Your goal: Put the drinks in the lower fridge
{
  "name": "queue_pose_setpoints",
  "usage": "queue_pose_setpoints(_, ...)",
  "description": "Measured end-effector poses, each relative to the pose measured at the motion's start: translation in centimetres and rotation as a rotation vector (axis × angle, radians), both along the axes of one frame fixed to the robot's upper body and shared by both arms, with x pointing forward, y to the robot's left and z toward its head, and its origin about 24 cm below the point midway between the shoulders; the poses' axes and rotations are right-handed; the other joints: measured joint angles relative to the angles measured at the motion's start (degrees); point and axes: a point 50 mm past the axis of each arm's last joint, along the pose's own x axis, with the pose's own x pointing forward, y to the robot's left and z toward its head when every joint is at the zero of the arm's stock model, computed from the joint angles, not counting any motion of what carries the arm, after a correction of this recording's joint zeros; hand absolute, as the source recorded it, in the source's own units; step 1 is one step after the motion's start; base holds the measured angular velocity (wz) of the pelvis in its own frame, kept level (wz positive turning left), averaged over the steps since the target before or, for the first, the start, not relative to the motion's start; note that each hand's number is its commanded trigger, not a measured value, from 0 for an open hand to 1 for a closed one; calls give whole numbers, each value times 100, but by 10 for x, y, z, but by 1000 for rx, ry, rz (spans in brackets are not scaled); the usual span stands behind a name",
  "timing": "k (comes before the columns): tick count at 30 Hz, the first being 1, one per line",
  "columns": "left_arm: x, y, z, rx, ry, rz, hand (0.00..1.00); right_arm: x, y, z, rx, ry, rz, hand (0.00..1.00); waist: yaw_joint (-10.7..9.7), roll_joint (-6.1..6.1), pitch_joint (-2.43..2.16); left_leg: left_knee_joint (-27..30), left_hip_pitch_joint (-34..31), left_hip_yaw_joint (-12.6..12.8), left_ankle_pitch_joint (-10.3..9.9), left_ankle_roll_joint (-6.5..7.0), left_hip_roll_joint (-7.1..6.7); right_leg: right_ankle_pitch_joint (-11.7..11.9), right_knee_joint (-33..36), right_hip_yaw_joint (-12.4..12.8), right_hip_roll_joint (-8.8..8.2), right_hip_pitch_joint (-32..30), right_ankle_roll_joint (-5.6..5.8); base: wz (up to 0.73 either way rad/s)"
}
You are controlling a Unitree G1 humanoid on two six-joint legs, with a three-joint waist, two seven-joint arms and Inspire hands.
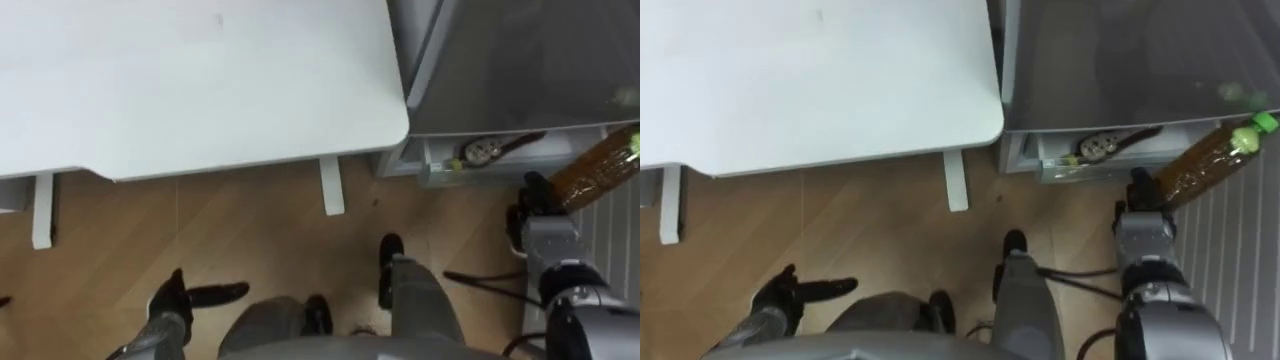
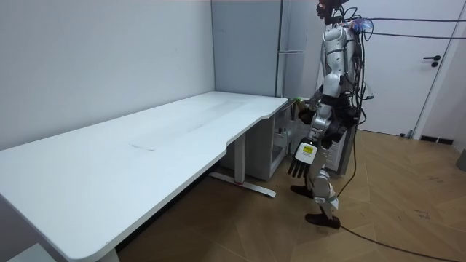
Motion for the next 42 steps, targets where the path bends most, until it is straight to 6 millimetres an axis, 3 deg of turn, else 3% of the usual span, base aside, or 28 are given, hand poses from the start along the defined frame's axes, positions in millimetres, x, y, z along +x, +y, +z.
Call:
queue_pose_setpoints(8, 6, 13, 5, 62, -7, -1, 0, 28, -16, 28, -55, -73, -3, 100, 130, -66, 46, 948, -1044, 36, -245, 45, 139, 57, 468, 7, -52, -852, -25, 0)
queue_pose_setpoints(19, 15, 13, 7, 101, -9, -42, 0, 54, -25, 55, -70, -180, -52, 100, 255, -108, 69, 1561, -1993, 32, -257, 54, 203, 240, 633, -1, -99, -1595, -28, 3)
queue_pose_setpoints(23, 19, 15, 9, 134, -15, -51, 0, 72, -20, 69, -2, -269, -83, 100, 268, -215, 99, 1804, -2324, 38, -276, 85, 263, 323, 707, -30, -92, -1850, -33, 1)
queue_pose_setpoints(32, 37, 6, 16, 160, -71, -118, 0, 78, -19, 73, 55, -375, -122, 100, 449, -366, 93, 1986, -2793, -35, -277, 50, 388, 433, 584, -144, -26, -2142, -111, 2)
queue_pose_setpoints(40, 44, 9, 22, 162, -83, -135, 0, 82, -14, 74, 95, -436, -117, 100, 574, -371, 89, 1959, -2782, -72, -267, 62, 447, 462, 595, -237, 13, -2145, -215, 0)
queue_pose_setpoints(42, 47, 10, 24, 165, -96, -139, 0, 86, -8, 73, 106, -420, -49, 100, 582, -372, 90, 1960, -2786, -91, -264, 57, 447, 458, 604, -255, 10, -2145, -224, 2)
